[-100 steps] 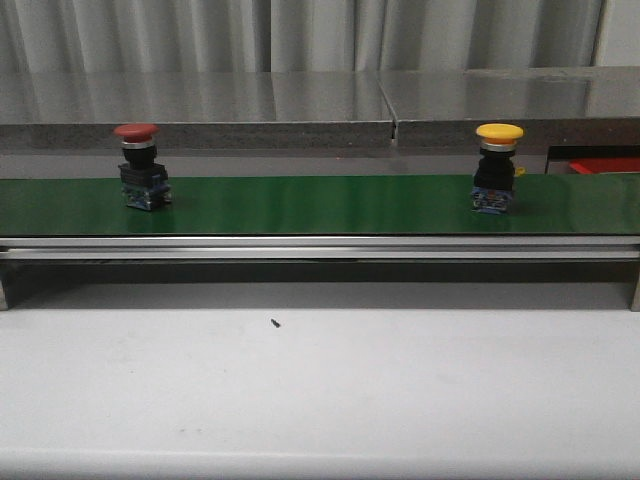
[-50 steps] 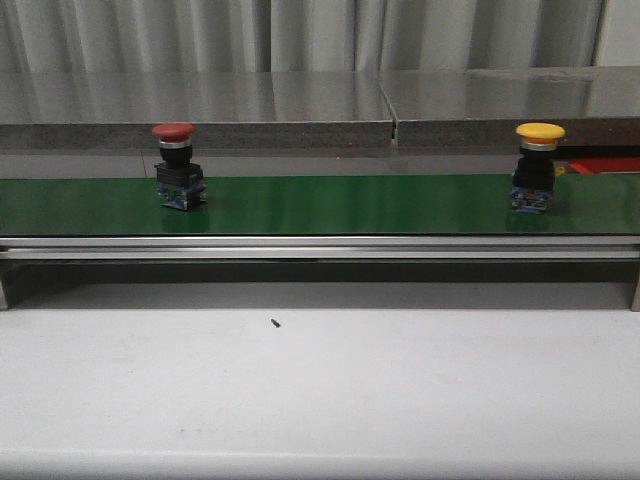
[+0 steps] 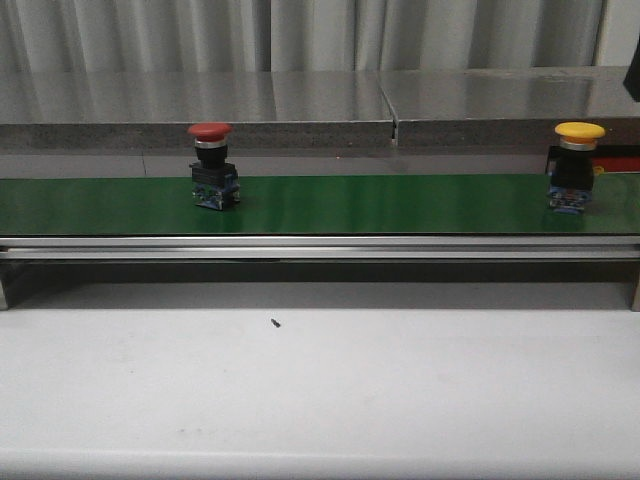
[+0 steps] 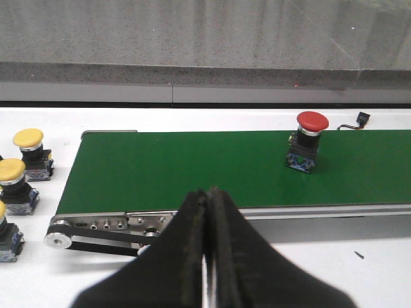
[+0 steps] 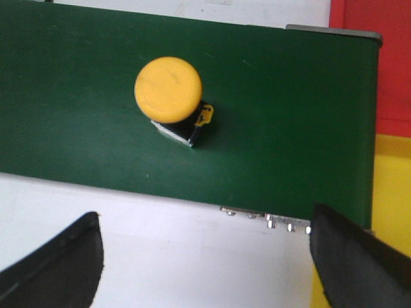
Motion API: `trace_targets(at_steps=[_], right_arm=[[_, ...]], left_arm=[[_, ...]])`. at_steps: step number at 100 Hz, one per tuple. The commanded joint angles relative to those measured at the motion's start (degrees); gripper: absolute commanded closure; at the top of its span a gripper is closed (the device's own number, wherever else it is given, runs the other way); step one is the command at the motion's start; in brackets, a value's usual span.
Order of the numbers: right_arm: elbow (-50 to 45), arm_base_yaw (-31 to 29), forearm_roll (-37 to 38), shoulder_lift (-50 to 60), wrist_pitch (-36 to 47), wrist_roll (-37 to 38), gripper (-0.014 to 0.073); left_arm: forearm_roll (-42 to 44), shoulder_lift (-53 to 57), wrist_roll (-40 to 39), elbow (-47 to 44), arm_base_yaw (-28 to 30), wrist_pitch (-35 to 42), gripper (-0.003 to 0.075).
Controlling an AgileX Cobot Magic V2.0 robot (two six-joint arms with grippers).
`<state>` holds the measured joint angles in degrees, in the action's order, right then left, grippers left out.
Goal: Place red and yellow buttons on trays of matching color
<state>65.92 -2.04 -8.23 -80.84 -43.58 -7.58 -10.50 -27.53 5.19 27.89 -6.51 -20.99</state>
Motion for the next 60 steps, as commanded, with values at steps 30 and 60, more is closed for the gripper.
trace_targets(at_steps=[30, 60], right_arm=[[14.29, 0.12, 1.07, -13.75, 1.19, -2.64, -0.0049], [19.66, -2.12, 2.03, -22.0, -2.64, -2.64, 0.0047]], left_arm=[[-0.84, -0.33, -0.39, 1.51, -0.34, 4.7, 0.0739], [-0.84, -0.33, -0.39, 1.51, -0.34, 4.7, 0.0739]])
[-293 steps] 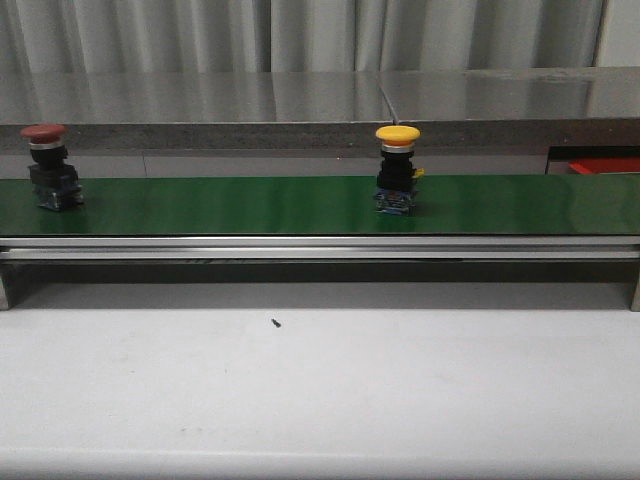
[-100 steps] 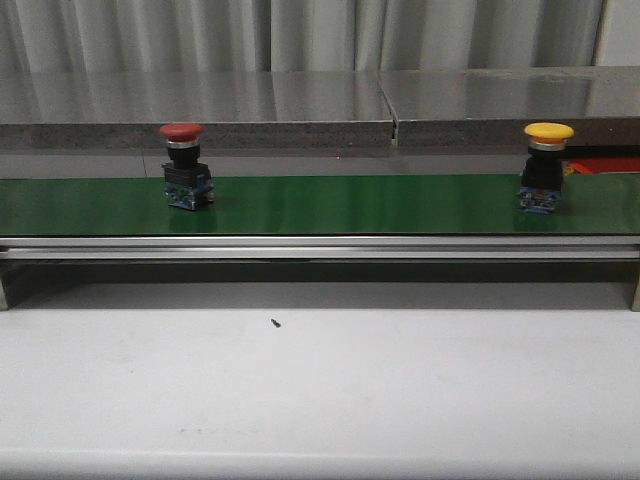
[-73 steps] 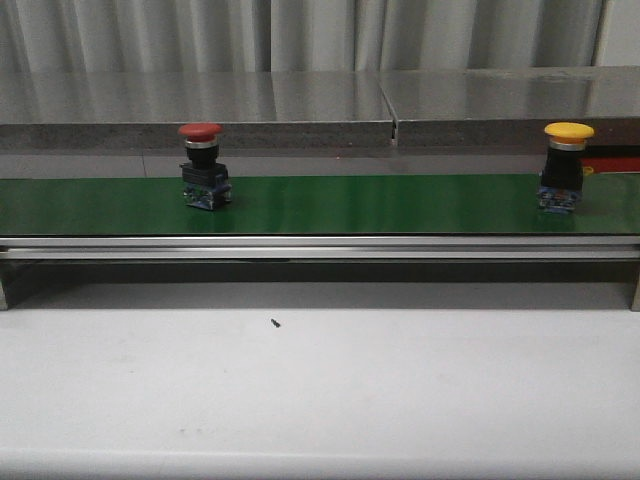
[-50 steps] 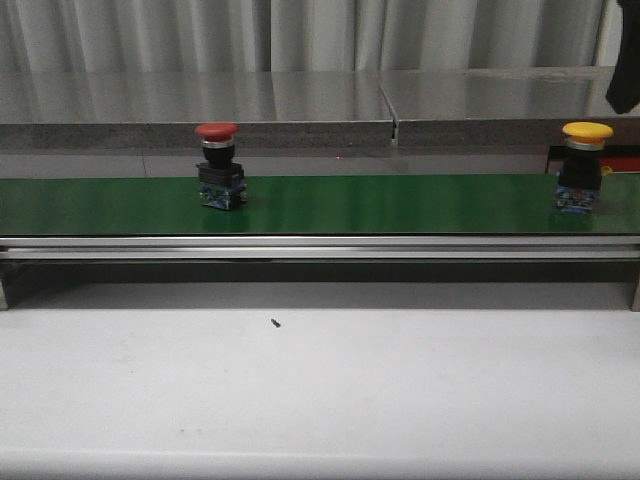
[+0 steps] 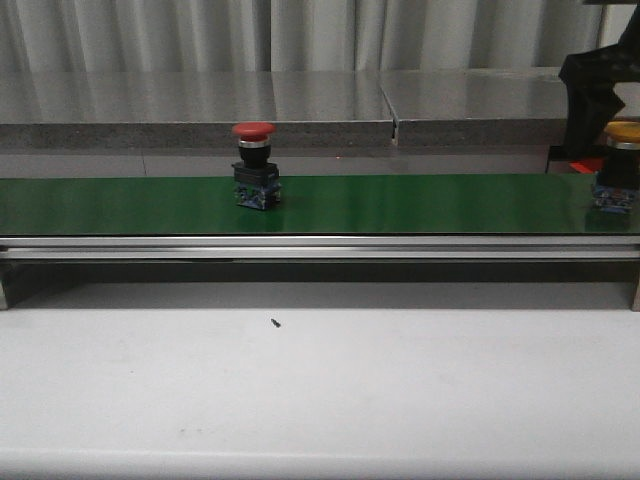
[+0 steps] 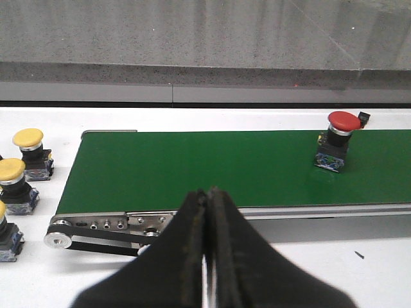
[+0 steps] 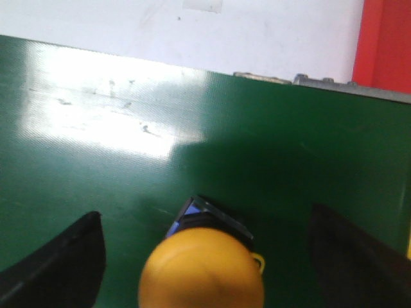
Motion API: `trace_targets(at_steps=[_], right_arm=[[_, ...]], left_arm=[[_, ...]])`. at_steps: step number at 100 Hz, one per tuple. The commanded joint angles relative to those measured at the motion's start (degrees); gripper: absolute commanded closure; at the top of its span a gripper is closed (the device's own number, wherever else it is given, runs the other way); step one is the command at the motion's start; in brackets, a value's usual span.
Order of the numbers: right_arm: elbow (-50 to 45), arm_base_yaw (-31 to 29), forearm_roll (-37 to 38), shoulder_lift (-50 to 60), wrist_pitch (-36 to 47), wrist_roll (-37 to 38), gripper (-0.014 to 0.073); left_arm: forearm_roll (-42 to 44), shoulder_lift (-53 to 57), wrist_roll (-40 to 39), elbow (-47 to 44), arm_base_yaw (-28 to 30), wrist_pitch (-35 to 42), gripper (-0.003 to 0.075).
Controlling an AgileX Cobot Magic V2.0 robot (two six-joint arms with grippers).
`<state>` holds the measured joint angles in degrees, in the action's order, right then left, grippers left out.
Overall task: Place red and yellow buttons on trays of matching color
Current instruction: 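Grasp the yellow button at the conveyor end with the right gripper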
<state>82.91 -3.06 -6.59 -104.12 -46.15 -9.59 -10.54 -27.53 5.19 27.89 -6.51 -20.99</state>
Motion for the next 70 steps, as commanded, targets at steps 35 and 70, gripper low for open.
trace_targets(at_steps=[35, 70], right_arm=[[4.76, -2.98, 0.12, 3.05, -5.91, 0.41, 0.0426], [4.04, -14.84, 0.55, 7.26, -10.17, 4.6, 0.0426]], left_arm=[[-0.8, -0.33, -0.39, 1.51, -0.34, 4.7, 0.0739], [-0.8, -0.33, -0.39, 1.51, -0.34, 4.7, 0.0739]])
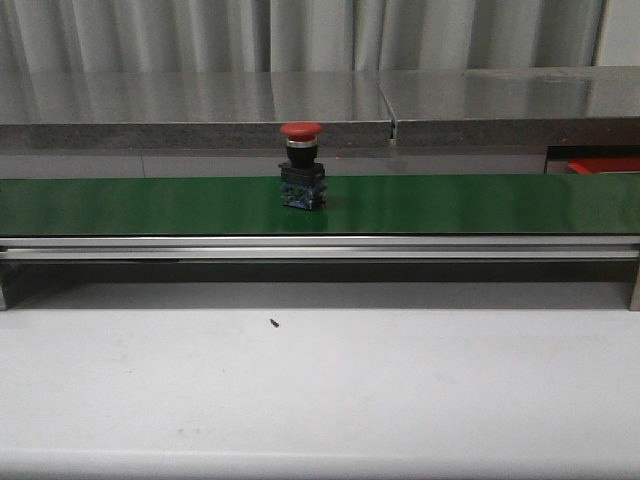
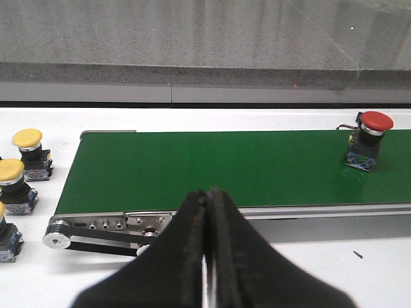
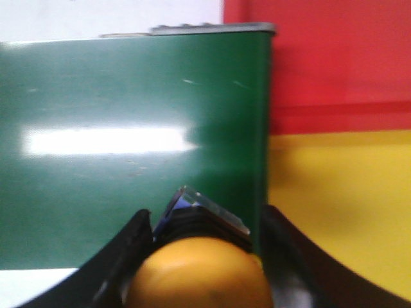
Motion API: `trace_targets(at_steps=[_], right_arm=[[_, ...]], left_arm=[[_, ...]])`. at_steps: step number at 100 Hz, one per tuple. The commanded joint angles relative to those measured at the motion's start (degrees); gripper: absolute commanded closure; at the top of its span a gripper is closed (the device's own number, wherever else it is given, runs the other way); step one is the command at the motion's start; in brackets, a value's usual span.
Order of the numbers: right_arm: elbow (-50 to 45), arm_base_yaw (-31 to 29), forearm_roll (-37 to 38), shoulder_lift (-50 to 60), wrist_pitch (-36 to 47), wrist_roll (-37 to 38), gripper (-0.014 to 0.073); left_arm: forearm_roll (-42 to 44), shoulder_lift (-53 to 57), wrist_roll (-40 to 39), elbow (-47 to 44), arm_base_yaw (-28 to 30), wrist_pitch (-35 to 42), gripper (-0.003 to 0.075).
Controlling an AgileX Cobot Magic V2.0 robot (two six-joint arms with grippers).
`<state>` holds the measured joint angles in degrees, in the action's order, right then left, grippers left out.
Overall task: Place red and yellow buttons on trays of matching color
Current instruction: 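Grasp the yellow button at the conveyor end with the right gripper, then lower the yellow button into the yellow tray and open the right gripper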
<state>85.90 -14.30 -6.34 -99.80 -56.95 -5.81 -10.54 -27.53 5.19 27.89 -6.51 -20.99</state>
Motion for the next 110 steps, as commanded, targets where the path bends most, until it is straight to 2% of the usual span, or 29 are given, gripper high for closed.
trace_targets(at_steps=[1, 25, 65, 100, 110], right_arm=[[0.98, -4.22, 0.3, 2.94, 0.63, 0.84, 0.0426], [-3.29, -10.76, 0.1, 2.31, 5.68, 1.84, 0.0426], [-5.65, -11.15, -0.91, -5.56, 11.17, 1.84, 0.0426], [-5.65, -11.15, 1.15, -9.68, 11.59, 1.84, 0.0419], [-5.58, -11.15, 1.15, -9.61, 11.36, 1.84, 0.0347]], left_arm=[[-0.8, -0.33, -0.39, 1.51, -0.34, 4.7, 0.0739], [-0.8, -0.33, -0.39, 1.51, -0.34, 4.7, 0.0739], [-0.8, -0.33, -0.39, 1.51, -0.34, 4.7, 0.0739], [-0.8, -0.33, -0.39, 1.51, -0.34, 4.7, 0.0739], [-0.8, -0.33, -0.39, 1.51, -0.34, 4.7, 0.0739]])
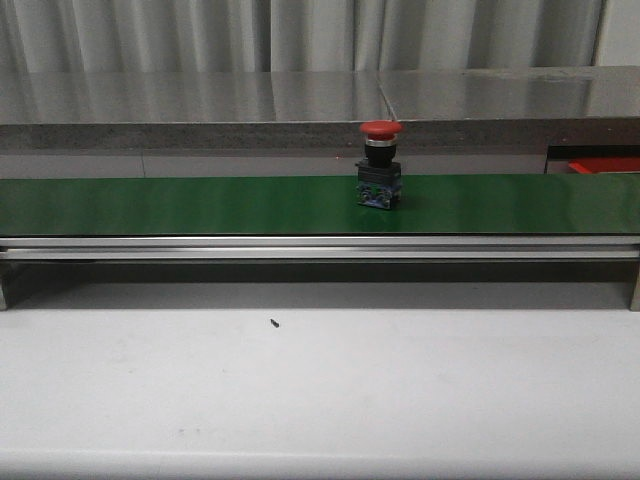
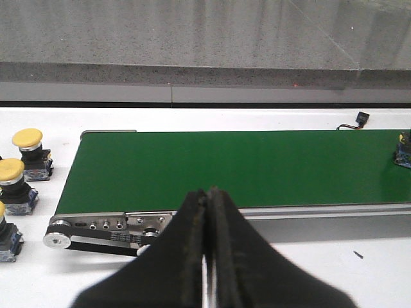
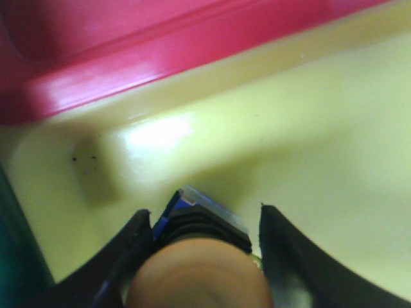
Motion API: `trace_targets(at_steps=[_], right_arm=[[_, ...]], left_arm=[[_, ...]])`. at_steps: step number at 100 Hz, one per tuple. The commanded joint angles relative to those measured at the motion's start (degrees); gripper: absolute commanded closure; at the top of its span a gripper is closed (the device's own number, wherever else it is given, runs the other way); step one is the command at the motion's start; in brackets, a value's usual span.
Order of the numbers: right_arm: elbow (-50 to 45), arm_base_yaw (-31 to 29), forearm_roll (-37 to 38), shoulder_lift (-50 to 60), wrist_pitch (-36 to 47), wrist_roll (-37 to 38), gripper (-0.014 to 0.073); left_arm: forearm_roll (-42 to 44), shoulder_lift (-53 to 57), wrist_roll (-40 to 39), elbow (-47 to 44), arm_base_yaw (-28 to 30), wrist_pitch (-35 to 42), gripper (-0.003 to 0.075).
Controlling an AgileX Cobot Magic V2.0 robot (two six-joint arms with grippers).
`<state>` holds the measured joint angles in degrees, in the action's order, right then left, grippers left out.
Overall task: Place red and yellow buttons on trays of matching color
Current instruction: 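Lower the yellow button into the yellow tray and open the right gripper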
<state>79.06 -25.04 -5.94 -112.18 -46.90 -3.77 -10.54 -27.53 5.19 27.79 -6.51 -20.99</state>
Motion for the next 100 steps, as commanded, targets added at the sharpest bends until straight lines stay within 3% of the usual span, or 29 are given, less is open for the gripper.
trace_targets(at_steps=[1, 15, 25, 54, 100], right_arm=[[1.27, -0.41, 0.75, 2.77, 1.26, -0.2, 0.0327], [1.27, -0.41, 0.75, 3.61, 1.26, -0.2, 0.0078], [1.38, -0.41, 0.75, 5.01, 1.46, -0.2, -0.0024], [1.85, 0.01, 0.16, 14.14, 1.72, -0.99, -0.0031], [1.56, 12.69, -12.07, 21.95, -3.03, -22.79, -0.0031]], left_arm=[[-0.8, -0.33, -0.39, 1.61, -0.34, 4.7, 0.0739], [-0.8, -0.33, -0.39, 1.61, -0.34, 4.7, 0.0739], [-0.8, -0.33, -0.39, 1.61, -0.34, 4.7, 0.0739], [-0.8, -0.33, -0.39, 1.61, -0.34, 4.7, 0.0739], [-0.8, -0.33, -0.39, 1.61, -0.34, 4.7, 0.0739]])
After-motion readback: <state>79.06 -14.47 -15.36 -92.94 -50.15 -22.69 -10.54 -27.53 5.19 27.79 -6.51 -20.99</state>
